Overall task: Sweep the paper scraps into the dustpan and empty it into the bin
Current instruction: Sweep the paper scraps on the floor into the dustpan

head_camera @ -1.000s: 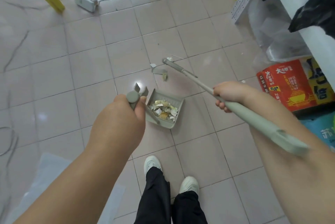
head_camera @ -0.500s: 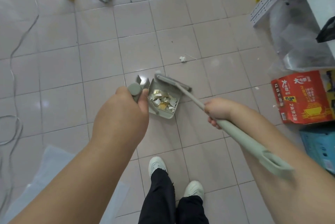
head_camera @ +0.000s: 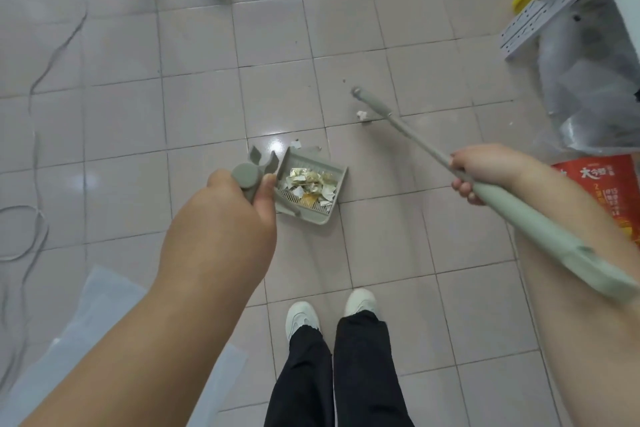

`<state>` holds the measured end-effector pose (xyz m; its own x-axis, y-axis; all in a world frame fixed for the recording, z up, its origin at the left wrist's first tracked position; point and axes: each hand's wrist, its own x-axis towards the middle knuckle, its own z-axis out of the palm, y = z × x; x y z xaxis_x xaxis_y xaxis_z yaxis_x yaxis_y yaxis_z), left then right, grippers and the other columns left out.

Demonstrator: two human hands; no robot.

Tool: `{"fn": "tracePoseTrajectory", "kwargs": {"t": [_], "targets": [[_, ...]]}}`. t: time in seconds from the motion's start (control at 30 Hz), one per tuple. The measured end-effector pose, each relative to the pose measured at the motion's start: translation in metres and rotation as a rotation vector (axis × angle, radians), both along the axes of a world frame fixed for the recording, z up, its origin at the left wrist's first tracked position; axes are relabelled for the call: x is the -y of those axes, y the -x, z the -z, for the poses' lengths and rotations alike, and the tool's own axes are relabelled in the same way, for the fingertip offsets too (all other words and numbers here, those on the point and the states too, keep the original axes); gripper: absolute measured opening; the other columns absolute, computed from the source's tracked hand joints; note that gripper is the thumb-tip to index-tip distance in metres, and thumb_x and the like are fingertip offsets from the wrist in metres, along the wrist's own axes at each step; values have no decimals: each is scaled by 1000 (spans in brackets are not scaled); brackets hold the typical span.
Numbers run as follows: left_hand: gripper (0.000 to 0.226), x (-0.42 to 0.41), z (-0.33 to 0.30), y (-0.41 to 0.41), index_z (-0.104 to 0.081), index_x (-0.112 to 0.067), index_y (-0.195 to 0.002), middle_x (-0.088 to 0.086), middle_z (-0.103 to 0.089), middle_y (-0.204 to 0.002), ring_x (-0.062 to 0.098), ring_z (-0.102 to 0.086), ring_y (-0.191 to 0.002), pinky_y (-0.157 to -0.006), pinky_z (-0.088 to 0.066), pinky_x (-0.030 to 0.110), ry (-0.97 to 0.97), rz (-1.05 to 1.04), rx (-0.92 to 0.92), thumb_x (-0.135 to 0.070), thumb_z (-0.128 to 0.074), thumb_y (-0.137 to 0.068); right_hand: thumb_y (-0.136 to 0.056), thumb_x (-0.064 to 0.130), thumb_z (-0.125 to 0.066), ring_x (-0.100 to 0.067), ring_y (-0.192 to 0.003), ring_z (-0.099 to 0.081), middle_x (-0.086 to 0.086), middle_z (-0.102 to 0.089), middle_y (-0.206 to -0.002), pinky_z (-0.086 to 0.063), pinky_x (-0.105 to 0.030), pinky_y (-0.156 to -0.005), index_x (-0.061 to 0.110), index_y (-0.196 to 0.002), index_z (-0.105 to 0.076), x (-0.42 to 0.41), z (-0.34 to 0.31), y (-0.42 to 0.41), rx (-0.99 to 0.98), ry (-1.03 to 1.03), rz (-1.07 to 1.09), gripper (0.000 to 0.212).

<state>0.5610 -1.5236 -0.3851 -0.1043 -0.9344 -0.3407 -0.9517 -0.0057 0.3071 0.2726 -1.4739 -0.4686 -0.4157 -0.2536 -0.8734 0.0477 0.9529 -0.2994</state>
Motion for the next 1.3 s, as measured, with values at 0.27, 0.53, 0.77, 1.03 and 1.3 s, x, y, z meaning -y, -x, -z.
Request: {"fn": "tracePoseTrajectory", "kwargs": {"t": [0.27,0.53,0.77,1.03,1.3], "targets": [[38,-5,2,10,-39,-15,-87,-5,-42,-63,9,-36,-52,-44,-26,28,-18,-31,21,-52,-31,-92,-98,10,-23,-7,-13,-35,-9,-37,-66,-36,-8,-28,10,-74,-33,50,43,4,66,-15,48,27],[37,-8,2,5,-38,-15,-86,-4,-42,-62,7,-35,-51,-44,-24,24,-21,-39,9,-51,-32,-92,-99,8,-27,-18,-28,-46,-13,-43,-61,-38,-13,-27,3,-86,-42,57,49,-47,26,-73,-270,21],[41,-14,-10,-12,-44,-13,-87,-2,-48,-65,13,-42,-54,-46,-30,29,-12,-64,-25,-52,-32,-92,-97,9,-33,-16,-38,-48,-10,-48,-62,-42,-15,-36,4,-119,-50,28,26,-87,58,-117,-448,28],[44,-21,-22,-51,-47,-12,-84,3,-55,-67,24,-52,-63,-50,-34,33,-27,-113,-67,-54,-32,-90,-94,5,-32,-12,-27,-41,-12,-46,-60,-37,-11,-31,4,-132,-46,20,-8,-63,-18,-51,-367,40],[40,-34,-18,-84,-46,-16,-79,1,-54,-63,19,-52,-58,-47,-34,30,-52,-160,-90,-52,-33,-90,-96,7,-30,-13,-23,-43,-14,-44,-62,-38,-12,-29,3,-101,-40,44,24,-98,-9,-91,-307,12]]}}
